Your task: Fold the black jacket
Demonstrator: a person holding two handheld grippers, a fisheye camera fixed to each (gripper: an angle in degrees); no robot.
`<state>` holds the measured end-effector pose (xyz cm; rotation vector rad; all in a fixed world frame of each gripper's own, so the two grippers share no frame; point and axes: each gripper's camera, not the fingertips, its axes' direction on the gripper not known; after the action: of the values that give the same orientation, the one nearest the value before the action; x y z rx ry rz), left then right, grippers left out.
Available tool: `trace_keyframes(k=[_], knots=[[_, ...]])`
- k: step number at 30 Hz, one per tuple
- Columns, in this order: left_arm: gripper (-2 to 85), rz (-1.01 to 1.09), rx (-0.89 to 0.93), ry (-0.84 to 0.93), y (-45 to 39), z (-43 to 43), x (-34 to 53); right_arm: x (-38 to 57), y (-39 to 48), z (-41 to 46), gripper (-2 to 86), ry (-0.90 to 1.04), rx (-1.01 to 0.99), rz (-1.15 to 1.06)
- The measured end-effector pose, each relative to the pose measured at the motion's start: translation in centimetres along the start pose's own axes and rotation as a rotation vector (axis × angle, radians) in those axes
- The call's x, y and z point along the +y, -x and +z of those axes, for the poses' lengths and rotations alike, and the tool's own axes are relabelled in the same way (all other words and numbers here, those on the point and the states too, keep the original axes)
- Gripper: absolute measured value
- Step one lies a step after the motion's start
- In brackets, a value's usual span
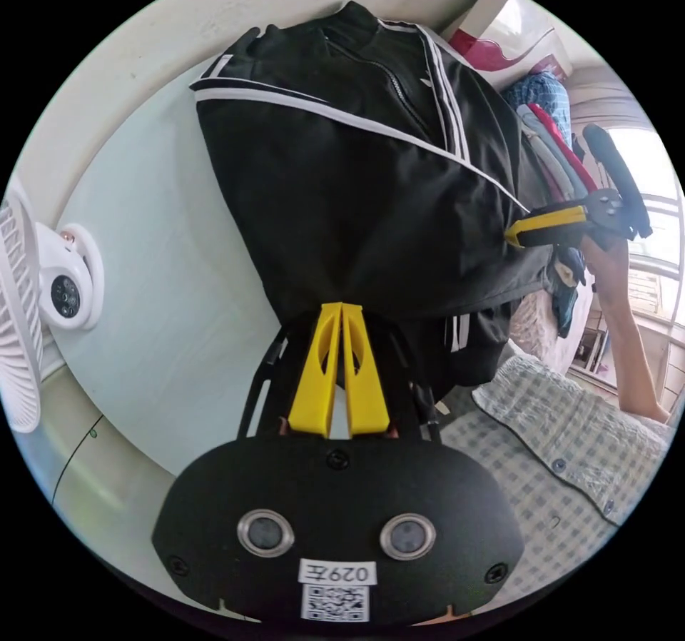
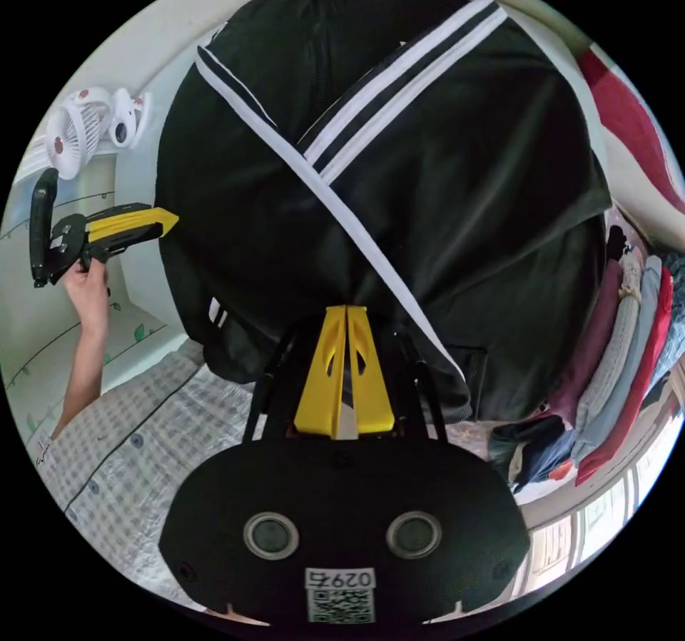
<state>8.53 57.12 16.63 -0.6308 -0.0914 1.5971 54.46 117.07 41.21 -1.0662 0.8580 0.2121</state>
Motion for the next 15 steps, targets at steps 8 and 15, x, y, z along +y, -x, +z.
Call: trace_keyframes(k=[8,15], knots=[[-1.0,-0.198,0.148,-0.031,3.1,-1.1,-0.3,-2.7,7.7,0.9,-0.5,-0.016,0.152,-0.181],[-1.0,-0.077,0.052,-0.208,-0.4,-8.3,-6.4,-3.4,9.1,1.1,-0.5,-0.027,0.2,-0.181]])
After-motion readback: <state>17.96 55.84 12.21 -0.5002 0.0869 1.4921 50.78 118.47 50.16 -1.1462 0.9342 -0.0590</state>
